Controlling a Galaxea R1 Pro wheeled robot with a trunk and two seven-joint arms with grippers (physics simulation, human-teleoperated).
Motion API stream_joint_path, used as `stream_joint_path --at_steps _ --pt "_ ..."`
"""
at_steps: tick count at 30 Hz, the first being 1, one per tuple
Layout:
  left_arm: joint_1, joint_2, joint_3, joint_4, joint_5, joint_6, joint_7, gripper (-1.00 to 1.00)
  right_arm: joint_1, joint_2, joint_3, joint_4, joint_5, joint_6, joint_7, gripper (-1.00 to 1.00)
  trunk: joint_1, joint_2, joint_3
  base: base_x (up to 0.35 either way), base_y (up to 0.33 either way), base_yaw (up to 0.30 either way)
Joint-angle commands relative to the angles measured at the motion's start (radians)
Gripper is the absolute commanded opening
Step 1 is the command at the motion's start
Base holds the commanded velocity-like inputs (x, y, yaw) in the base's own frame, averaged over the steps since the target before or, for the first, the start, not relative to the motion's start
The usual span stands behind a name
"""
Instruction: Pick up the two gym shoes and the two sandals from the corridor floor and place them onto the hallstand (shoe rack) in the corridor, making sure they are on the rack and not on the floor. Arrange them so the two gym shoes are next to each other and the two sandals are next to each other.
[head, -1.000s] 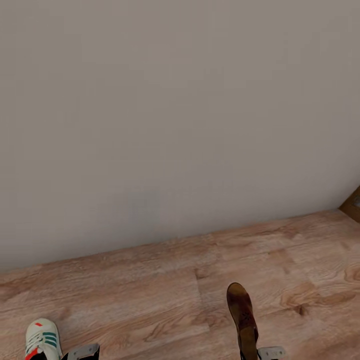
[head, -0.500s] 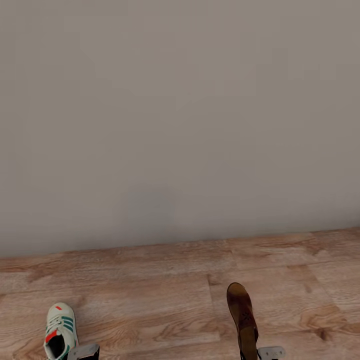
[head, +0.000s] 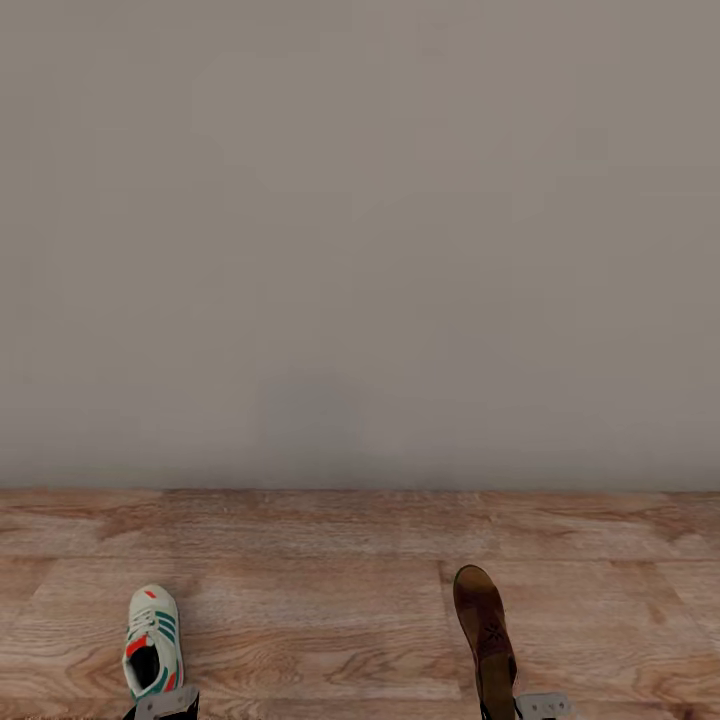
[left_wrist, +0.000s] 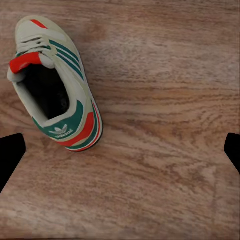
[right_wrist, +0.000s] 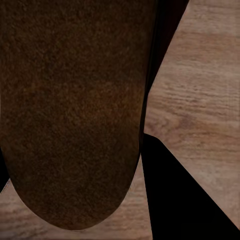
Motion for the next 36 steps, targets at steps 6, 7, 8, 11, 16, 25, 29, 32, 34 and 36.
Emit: stream_joint_path --at_steps 6,7,8,11,16,25,29,32,34,36 --pt "-0.001 0.0 -0.002 0.001 0.003 -0.003 0.001 1.0 0.0 0.0 -0.001 0.001 0.002 -0.003 0.0 -1.0 0.0 0.0 0.006 0.0 0.0 0.201" --pt "-0.001 0.0 -0.002 0.001 0.003 -0.003 0.001 1.0 0.0 0.0 -0.001 0.0 0.002 -0.003 0.0 -1.0 0.0 0.0 0.007 0.0 0.0 0.192" --pt "-0.001 -0.001 -0.002 0.001 0.002 -0.003 0.001 1.0 0.0 0.0 -0.001 0.0 0.002 -0.003 0.0 -1.0 0.0 0.0 0.009 0.0 -0.009 0.19" --pt "-0.001 -0.001 -0.002 0.001 -0.002 -0.003 0.001 1.0 0.0 0.0 -0.001 0.0 0.002 -0.003 0.0 -1.0 0.0 0.0 0.012 0.0 -0.091 0.188" --pt "-0.001 -0.001 -0.002 0.001 -0.006 -0.003 0.002 1.0 -0.001 0.0 -0.002 0.0 0.002 -0.003 0.0 -1.0 0.0 0.0 0.018 0.0 -0.228 0.186" --pt "-0.001 -0.002 -0.002 0.001 -0.001 -0.003 0.002 1.0 0.0 0.0 -0.001 0.0 0.001 -0.003 0.0 -1.0 0.0 0.0 0.029 0.0 -0.158 0.185" --pt "-0.001 -0.002 -0.002 0.001 0.002 -0.003 0.002 1.0 0.0 0.0 -0.001 0.0 0.001 -0.003 0.0 -1.0 0.0 0.0 0.034 0.0 -0.019 0.185" --pt "-0.001 -0.002 -0.001 0.001 0.003 -0.003 0.002 1.0 0.0 0.0 -0.001 0.0 0.001 -0.003 0.0 -1.0 0.0 0.0 0.038 0.0 -0.007 0.185" --pt "-0.001 -0.002 -0.001 0.001 0.003 -0.003 0.002 1.0 0.0 0.0 -0.001 0.0 0.001 -0.003 0.0 -1.0 0.0 0.0 0.04 0.0 -0.003 0.185" --pt "-0.001 -0.002 -0.001 0.001 0.003 -0.003 0.002 1.0 0.0 0.0 -0.001 0.0 0.001 -0.003 0.0 -1.0 0.0 0.0 0.042 0.0 -0.001 0.185"
